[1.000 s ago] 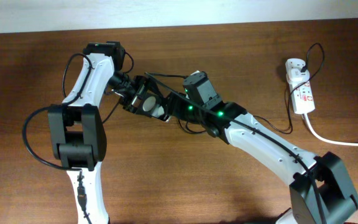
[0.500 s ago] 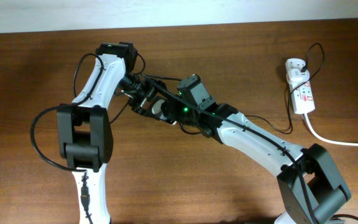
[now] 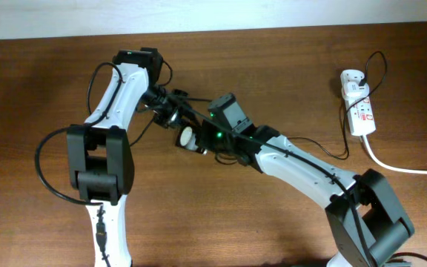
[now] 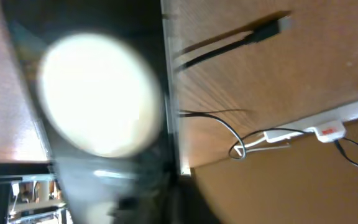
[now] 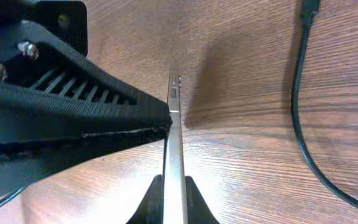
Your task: Plug charger to phone and switch on socket
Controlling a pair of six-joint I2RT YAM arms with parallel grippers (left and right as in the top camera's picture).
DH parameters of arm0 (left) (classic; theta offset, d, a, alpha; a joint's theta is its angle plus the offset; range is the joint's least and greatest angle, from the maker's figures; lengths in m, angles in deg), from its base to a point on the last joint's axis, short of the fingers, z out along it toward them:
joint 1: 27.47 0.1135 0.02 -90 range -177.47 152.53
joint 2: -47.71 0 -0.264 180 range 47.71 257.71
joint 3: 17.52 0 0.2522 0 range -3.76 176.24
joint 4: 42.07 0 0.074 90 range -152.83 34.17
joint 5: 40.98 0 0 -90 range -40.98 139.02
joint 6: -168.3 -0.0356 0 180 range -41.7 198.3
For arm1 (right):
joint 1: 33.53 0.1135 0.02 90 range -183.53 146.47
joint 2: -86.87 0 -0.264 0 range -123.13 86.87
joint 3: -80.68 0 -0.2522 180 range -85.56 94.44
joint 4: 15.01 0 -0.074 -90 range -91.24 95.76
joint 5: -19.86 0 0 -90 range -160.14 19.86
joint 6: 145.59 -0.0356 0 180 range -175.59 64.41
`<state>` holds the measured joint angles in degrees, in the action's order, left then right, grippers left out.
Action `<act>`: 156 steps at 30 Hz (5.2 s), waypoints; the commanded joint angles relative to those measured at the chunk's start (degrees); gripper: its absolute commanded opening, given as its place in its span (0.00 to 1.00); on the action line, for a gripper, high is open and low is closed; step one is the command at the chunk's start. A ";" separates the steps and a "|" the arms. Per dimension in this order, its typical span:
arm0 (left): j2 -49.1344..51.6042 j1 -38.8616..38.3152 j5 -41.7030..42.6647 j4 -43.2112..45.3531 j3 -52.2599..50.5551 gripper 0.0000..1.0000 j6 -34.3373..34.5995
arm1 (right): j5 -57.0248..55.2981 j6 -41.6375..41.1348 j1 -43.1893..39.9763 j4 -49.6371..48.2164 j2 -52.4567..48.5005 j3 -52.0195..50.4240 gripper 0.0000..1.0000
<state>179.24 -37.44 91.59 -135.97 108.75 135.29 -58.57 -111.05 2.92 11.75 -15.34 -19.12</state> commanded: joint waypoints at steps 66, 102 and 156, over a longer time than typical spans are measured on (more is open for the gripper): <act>-2.23 3.61 30.38 10.95 0.31 1.00 -57.90 | 16.28 -4.20 -30.08 -17.07 37.31 -25.94 0.04; -2.23 0.55 36.11 29.66 0.31 0.90 -33.66 | -10.75 -39.56 -14.64 -38.14 17.77 -18.88 0.04; -2.23 -6.36 26.62 60.17 0.31 0.00 8.50 | -11.82 -47.06 -14.67 -37.90 12.81 -17.11 0.58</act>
<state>179.19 -43.96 117.53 -76.17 108.62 144.58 -70.28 -158.70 -12.10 -26.11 -1.97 -36.80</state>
